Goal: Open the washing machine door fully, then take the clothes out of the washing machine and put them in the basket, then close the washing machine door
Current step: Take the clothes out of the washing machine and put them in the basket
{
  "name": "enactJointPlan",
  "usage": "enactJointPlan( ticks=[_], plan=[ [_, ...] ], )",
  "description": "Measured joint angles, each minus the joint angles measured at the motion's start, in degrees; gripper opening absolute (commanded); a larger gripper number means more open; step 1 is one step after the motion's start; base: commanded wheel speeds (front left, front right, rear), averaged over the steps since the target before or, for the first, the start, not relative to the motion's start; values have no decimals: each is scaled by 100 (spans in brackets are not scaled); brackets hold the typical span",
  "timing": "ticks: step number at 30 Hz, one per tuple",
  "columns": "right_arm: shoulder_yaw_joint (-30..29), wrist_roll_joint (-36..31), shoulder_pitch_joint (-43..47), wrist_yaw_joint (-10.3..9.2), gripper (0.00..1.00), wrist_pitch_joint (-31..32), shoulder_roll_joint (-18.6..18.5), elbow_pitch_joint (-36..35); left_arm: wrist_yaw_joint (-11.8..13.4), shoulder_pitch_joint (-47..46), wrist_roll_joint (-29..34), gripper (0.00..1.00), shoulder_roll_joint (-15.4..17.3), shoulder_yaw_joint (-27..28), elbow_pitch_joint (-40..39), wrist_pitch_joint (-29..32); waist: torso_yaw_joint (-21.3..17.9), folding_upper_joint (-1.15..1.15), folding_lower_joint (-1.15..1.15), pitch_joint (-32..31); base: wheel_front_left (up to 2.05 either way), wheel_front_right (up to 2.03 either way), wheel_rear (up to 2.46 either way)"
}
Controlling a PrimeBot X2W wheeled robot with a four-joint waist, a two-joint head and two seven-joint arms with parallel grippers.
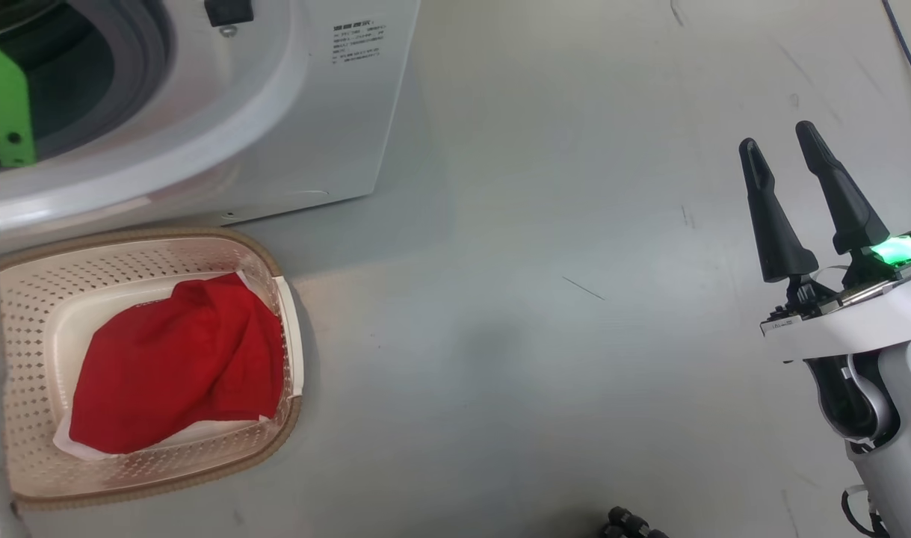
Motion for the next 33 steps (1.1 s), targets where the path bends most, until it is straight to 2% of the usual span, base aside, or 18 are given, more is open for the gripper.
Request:
enactJointPlan(
  ticks=[7,11,22,33],
  plan=[
    [-138,-133,214,0,100,0,-90,26,-205,440,-112,0,-353,-264,-125,-728,242,0,0,-357,0,0,0],
    [-207,-186,385,0,100,0,-146,58,-388,793,-14,0,-402,-666,-225,-1167,429,0,0,-580,0,0,0],
    [-350,-398,927,0,100,0,-180,88,-420,1790,-321,0,-1022,-847,-505,-2178,997,0,0,-1245,0,0,0],
    [-390,-503,1388,0,100,0,-130,85,-290,2822,-325,0,-1185,-1031,-811,-3006,1565,0,0,-1822,0,0,0]
  ],
)
